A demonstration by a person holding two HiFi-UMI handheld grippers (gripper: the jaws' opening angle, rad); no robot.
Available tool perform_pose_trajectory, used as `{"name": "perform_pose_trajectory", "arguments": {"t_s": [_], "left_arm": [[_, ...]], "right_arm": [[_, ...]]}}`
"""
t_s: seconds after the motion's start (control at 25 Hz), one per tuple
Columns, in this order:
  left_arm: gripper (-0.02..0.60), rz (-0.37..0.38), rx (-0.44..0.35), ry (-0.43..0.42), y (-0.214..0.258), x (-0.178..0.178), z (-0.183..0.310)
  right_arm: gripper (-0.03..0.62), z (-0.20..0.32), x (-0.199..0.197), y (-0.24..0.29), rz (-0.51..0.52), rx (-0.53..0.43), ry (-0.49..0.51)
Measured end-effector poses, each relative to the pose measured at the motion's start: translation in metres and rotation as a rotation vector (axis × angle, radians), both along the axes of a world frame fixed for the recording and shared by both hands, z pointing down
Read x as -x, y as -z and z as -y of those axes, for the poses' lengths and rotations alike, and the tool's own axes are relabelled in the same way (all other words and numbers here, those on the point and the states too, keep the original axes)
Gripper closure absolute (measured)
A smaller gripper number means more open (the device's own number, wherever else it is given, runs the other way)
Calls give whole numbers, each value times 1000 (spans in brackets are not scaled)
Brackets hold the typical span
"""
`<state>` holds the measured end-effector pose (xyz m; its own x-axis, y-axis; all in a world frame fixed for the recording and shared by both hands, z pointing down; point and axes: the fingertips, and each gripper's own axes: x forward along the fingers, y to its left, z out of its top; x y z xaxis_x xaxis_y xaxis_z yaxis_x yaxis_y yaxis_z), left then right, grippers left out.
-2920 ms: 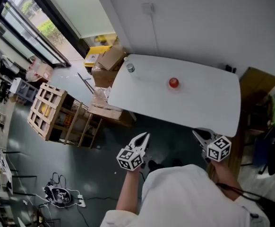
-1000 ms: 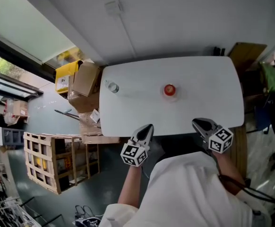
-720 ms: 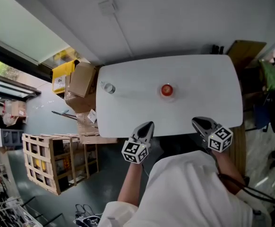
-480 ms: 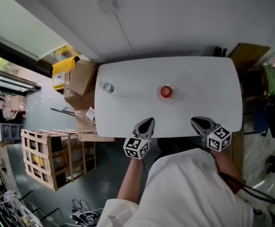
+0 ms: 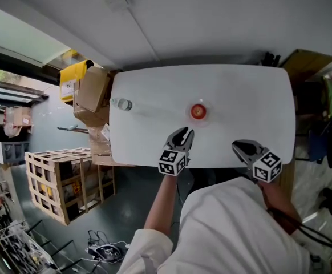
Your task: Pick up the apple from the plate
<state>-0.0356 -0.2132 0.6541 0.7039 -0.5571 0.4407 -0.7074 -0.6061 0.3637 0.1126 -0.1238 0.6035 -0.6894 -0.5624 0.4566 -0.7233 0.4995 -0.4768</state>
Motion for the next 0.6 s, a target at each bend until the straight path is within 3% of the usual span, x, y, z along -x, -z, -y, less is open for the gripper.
{"name": "perform_pose_trajectory", "arguments": {"t_s": [0.6], "left_arm": [[318,211,135,-9,-111,-45,52]], "right_arm": [[548,26,-22,-31,23,79,26]]}}
